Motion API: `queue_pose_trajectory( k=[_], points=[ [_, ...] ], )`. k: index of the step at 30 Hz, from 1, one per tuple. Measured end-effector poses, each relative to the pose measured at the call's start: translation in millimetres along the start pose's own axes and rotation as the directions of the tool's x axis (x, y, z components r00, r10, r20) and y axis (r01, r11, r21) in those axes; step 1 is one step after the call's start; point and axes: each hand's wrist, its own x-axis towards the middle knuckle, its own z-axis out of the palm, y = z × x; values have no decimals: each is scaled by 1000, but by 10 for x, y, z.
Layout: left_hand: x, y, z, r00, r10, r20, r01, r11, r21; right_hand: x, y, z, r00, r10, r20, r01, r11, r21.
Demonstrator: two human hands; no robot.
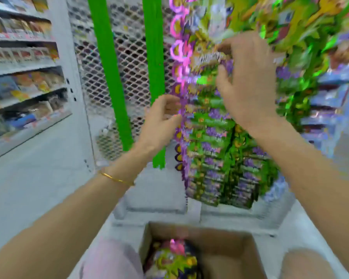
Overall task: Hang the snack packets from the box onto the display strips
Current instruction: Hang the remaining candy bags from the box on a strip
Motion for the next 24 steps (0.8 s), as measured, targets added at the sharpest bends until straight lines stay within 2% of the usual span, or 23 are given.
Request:
queue_pose_trajectory(
  k=[2, 4, 7, 10, 14, 16, 21, 22, 24],
  points=[
    [-531, -472, 1, 988, -152, 14, 151, 987, 50, -745, -169, 152, 986, -20, 164, -6, 988, 152],
    [-1008, -891, -34, 959, -281, 29, 276, 954, 119, -1502, -285, 335, 925, 10, 381, -107, 966, 234],
    [-1529, -1347, -104, 910, -411, 52, 394, 898, 196, -2451, -356, 631, 708, 133, 693, -360, 913, 193],
    [-1821, -1710, -157, 869, -492, 50, 468, 852, 235, -3126, -333, 901, 488, 209, 847, -530, 842, 97],
    [-1922, -2071, -224, 825, -561, 65, 523, 803, 287, -3737, -280, 1178, 154, 341, 927, -712, 689, -136],
    [-1863, -2183, -254, 813, -576, 87, 520, 785, 338, -3938, -299, 1327, 33, 376, 926, -750, 622, -225],
    [-1743, -2462, -352, 762, -631, 143, 521, 729, 444, -4107, -615, 1824, -146, 333, 932, -811, 499, -305],
    [-1702, -2521, -368, 750, -644, 152, 520, 715, 466, -4136, -673, 1938, -170, 329, 929, -803, 500, -324],
    [-1589, -2615, -390, 734, -659, 165, 522, 702, 485, -4244, -731, 2161, -220, 346, 912, -717, 576, -391]
  ],
)
